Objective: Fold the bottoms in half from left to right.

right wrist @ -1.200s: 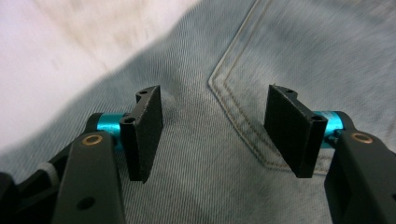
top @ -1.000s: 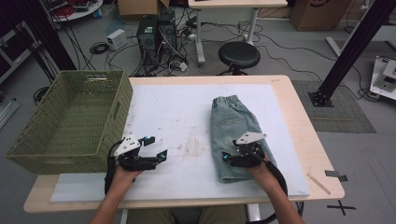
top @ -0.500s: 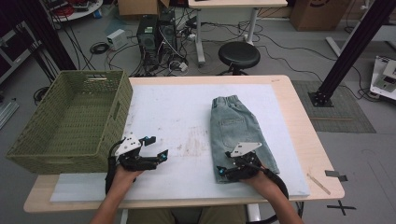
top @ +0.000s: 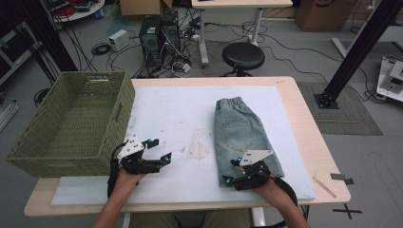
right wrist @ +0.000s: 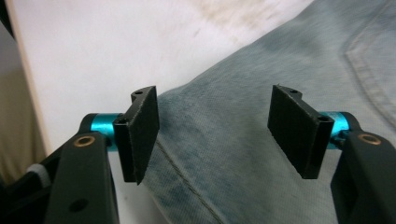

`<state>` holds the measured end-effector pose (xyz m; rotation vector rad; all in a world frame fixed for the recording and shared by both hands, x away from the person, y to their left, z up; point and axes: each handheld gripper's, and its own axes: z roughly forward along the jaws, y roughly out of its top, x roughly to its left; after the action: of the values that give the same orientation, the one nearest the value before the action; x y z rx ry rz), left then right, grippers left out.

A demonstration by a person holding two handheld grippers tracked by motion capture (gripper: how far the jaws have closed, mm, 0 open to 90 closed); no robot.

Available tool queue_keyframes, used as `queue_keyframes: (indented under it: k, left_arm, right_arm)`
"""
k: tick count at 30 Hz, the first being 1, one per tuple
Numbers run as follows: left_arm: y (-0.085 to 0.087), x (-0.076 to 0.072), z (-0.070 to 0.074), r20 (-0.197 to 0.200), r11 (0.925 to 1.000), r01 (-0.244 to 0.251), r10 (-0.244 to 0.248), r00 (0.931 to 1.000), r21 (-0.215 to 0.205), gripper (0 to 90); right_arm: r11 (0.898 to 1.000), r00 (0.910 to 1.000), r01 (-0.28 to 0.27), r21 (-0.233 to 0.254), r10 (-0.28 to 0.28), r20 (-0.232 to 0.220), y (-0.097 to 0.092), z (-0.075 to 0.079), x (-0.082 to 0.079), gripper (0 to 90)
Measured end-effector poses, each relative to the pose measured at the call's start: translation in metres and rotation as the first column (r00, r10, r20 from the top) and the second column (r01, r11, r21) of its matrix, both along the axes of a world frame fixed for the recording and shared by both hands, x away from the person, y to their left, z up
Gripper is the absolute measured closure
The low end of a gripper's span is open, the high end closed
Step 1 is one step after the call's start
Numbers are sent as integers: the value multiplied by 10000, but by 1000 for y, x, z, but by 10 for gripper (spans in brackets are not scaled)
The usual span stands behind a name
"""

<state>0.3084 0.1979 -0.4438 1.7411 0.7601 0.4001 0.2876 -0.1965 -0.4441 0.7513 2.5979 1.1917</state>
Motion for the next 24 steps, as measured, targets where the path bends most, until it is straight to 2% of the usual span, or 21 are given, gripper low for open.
queue_keyframes:
  k: [2,5,7,9,14,16,18,22,23,24]
  left_arm:
    - [0,0,0,5,10000,-58,58,10000,-41,226]
    - [1,0,0,0,10000,-48,48,10000,-62,226]
    - [1,0,0,6,9999,-81,81,10000,-65,226]
    - [1,1,0,-9,10000,-82,82,10000,-21,226]
    - [1,2,1,27,9999,-120,121,9999,-59,226]
    - [1,2,1,38,9998,-174,174,9998,-98,226]
    - [1,2,1,40,9998,-203,203,9998,-61,226]
    - [2,2,3,80,9997,-230,230,9997,-48,226]
    - [2,2,3,99,9997,-228,229,9997,-46,225]
    - [1,2,3,116,9997,-219,220,9997,-59,226]
  right_arm:
    - [9979,9992,387,523,-391,63,-12,6,1,348]
    - [9898,9899,1312,560,-1339,470,-37,16,3,397]
    - [9831,9809,1827,124,-1831,655,-55,18,2,483]
    - [9750,9733,2212,-204,-2194,670,-73,17,1,529]
    - [9462,9480,3156,-720,-3112,663,-106,10,-5,685]
    - [9398,9448,3267,-1004,-3220,603,-113,5,-7,725]
    - [9368,9458,3241,-1317,-3178,665,-115,0,-9,734]
    - [9344,9412,3366,-1170,-3298,738,-114,-2,-12,735]
    - [9342,9407,3373,-1163,-3297,799,-114,-2,-13,719]
    - [9367,9418,3342,-1045,-3277,752,-114,-1,-13,640]
